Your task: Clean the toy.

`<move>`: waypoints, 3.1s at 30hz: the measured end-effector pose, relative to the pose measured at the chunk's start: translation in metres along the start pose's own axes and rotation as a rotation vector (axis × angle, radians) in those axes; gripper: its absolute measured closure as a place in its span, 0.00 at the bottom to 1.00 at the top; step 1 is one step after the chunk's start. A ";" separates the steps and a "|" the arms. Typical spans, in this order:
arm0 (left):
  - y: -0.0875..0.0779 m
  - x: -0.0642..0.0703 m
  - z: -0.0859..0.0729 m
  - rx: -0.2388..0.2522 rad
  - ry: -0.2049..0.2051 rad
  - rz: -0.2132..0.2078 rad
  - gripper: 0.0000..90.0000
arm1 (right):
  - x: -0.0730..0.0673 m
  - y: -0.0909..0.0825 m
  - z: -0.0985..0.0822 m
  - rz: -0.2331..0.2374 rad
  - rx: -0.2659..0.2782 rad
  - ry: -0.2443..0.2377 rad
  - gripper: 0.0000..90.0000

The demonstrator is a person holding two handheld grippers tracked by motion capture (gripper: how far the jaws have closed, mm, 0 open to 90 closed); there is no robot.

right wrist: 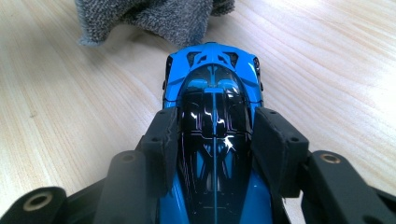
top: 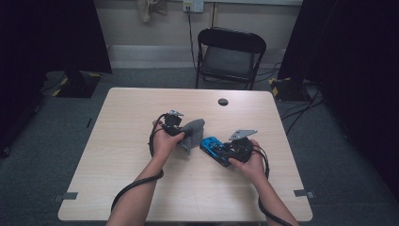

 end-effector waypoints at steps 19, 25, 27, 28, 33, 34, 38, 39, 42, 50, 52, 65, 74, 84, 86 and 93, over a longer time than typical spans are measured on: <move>-0.025 0.009 -0.007 0.006 0.007 -0.037 0.76 | -0.001 0.000 0.001 -0.004 -0.011 -0.010 0.57; -0.028 0.021 -0.009 -0.006 0.024 -0.074 0.76 | -0.001 -0.002 -0.002 -0.003 0.017 -0.057 0.44; -0.029 0.026 -0.014 -0.027 0.034 -0.093 0.76 | 0.000 -0.002 -0.003 0.017 0.006 -0.036 0.37; -0.029 0.028 -0.017 -0.031 0.036 -0.097 0.76 | 0.000 -0.003 -0.004 0.017 0.000 -0.039 0.35; -0.031 0.038 -0.034 -0.070 0.060 -0.143 0.75 | -0.004 -0.007 -0.001 0.066 0.012 -0.007 0.33; -0.032 0.040 -0.038 -0.079 0.063 -0.149 0.75 | -0.005 -0.009 0.000 0.071 0.020 -0.013 0.33; -0.036 0.046 -0.050 -0.098 0.068 -0.181 0.73 | -0.010 -0.015 0.009 0.096 0.054 -0.024 0.32; -0.037 0.049 -0.052 -0.102 0.077 -0.198 0.73 | -0.012 -0.016 0.011 0.102 0.050 -0.041 0.32; -0.040 0.057 -0.059 -0.102 0.108 -0.233 0.61 | -0.018 -0.016 0.018 0.131 0.047 -0.065 0.34; -0.060 0.058 -0.058 -0.029 0.199 -0.233 0.30 | -0.033 -0.017 0.035 0.180 0.089 -0.094 0.33; -0.069 0.055 -0.058 -0.017 0.198 -0.231 0.29 | -0.038 -0.015 0.041 0.201 0.094 -0.116 0.33; -0.111 0.011 -0.091 0.004 0.148 -0.157 0.29 | -0.092 0.038 0.052 0.345 0.015 -0.247 0.32; -0.114 0.003 -0.100 0.021 0.122 -0.154 0.29 | -0.098 0.069 0.024 0.323 -0.113 -0.259 0.35; -0.112 0.006 -0.094 0.050 0.126 -0.141 0.30 | -0.091 0.063 0.014 0.292 -0.067 -0.178 0.70; -0.112 0.007 -0.093 0.054 0.128 -0.136 0.31 | -0.094 0.060 0.015 0.268 -0.085 -0.180 0.79; -0.112 0.007 -0.088 0.074 0.128 -0.138 0.30 | -0.094 0.056 0.018 0.245 -0.094 -0.113 0.83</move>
Point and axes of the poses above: each handheld gripper's, and its own axes: y roughly forward along the jaws, z roughly out of its top, x roughly to its right, the point moved 2 cm from there along y, roughly forward along the jaws, and after that the axes turned 9 degrees about x, right-handed, at the moved point
